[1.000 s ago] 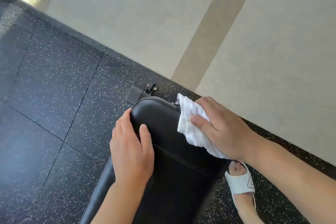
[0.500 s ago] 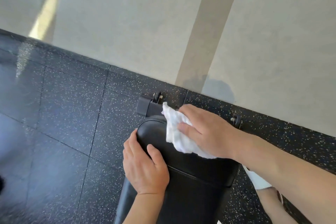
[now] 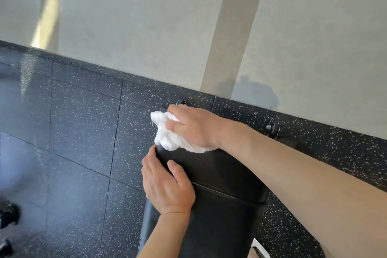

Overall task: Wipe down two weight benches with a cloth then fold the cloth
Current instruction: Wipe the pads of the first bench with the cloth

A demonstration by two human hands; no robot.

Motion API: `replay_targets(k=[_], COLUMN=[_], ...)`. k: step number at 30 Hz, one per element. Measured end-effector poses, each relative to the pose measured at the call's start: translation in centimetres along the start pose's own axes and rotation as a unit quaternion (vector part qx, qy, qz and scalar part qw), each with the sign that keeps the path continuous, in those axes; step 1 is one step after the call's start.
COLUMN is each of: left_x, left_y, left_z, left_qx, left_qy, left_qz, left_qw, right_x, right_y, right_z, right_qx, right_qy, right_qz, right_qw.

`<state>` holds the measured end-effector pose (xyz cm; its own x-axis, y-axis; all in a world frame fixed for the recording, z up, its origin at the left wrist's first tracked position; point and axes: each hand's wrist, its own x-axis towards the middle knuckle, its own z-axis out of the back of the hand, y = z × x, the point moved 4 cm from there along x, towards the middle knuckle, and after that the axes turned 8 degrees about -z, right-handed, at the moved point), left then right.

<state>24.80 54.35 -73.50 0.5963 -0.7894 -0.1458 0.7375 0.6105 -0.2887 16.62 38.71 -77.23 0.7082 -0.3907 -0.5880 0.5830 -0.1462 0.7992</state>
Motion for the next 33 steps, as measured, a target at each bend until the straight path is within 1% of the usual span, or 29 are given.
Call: replay_targets(k=[4, 7, 9, 11, 12, 13, 16, 17, 18, 20, 22, 24, 26, 27, 29, 30, 31, 33], left_x=[-0.1, -0.2, -0.1, 0.0, 0.0, 0.0, -0.1, -0.1, -0.2, -0.2, -0.2, -0.2, -0.3, -0.3, -0.3, -0.2, -0.2, -0.3], left_y=[-0.2, -0.3, -0.4, -0.5, -0.7, -0.7, -0.7, -0.6, -0.5, -0.5, -0.3, -0.1, 0.1, 0.2, 0.4, 0.4, 0.4, 0.4], left_z=[0.1, 0.2, 0.2, 0.1, 0.2, 0.2, 0.4, 0.4, 0.4, 0.3, 0.2, 0.1, 0.1, 0.1, 0.1, 0.1, 0.1, 0.1], left_qx=[0.005, 0.007, 0.005, 0.004, 0.006, 0.008, 0.007, 0.007, 0.008, 0.008, 0.011, 0.011, 0.013, 0.011, 0.007, 0.008, 0.008, 0.005], left_qy=[0.006, 0.006, 0.002, 0.002, 0.001, 0.0, -0.005, -0.005, -0.007, -0.013, -0.019, -0.025, -0.031, -0.034, -0.035, -0.035, -0.035, -0.036], left_qz=[0.002, -0.003, -0.005, -0.009, -0.012, -0.01, -0.011, -0.01, -0.008, -0.008, -0.013, -0.019, -0.022, -0.021, -0.019, -0.018, -0.019, -0.018], left_qw=[1.0, 1.0, 1.0, 1.0, 1.0, 1.0, 1.0, 1.0, 1.0, 1.0, 1.0, 0.999, 0.999, 0.999, 0.999, 0.999, 0.999, 0.999], right_x=[-5.4, -11.5, -14.7, -16.0, -15.7, -14.8, -11.7, -11.0, -10.7, -11.4, -13.4, -15.5, -17.4, -18.2, -19.2, -19.7, -20.0, -20.4], right_y=[-3.7, -7.7, -9.1, -9.7, -9.6, -9.2, -7.7, -7.3, -7.0, -7.0, -8.0, -9.7, -10.7, -11.0, -10.8, -10.7, -10.4, -10.1], right_z=[0.8, 1.4, 1.0, 0.2, 0.1, 0.3, 1.4, 1.6, 1.7, 1.4, 0.2, -1.6, -4.4, -6.1, -9.5, -11.1, -12.4, -13.6], right_qx=[-0.001, -0.015, 0.009, 0.055, 0.066, 0.072, 0.112, 0.115, 0.111, 0.109, 0.124, 0.152, 0.215, 0.272, 0.404, 0.435, 0.437, 0.397], right_qy=[-0.064, -0.139, -0.196, -0.237, -0.247, -0.239, -0.152, -0.141, -0.147, -0.201, -0.298, -0.396, -0.463, -0.482, -0.487, -0.496, -0.514, -0.549], right_qz=[-0.001, -0.016, -0.015, -0.027, -0.039, -0.052, -0.085, -0.088, -0.085, -0.074, -0.057, -0.049, -0.034, -0.021, 0.001, 0.001, -0.011, -0.057], right_qw=[0.998, 0.99, 0.981, 0.97, 0.966, 0.967, 0.978, 0.979, 0.979, 0.971, 0.945, 0.904, 0.859, 0.832, 0.775, 0.752, 0.738, 0.734])
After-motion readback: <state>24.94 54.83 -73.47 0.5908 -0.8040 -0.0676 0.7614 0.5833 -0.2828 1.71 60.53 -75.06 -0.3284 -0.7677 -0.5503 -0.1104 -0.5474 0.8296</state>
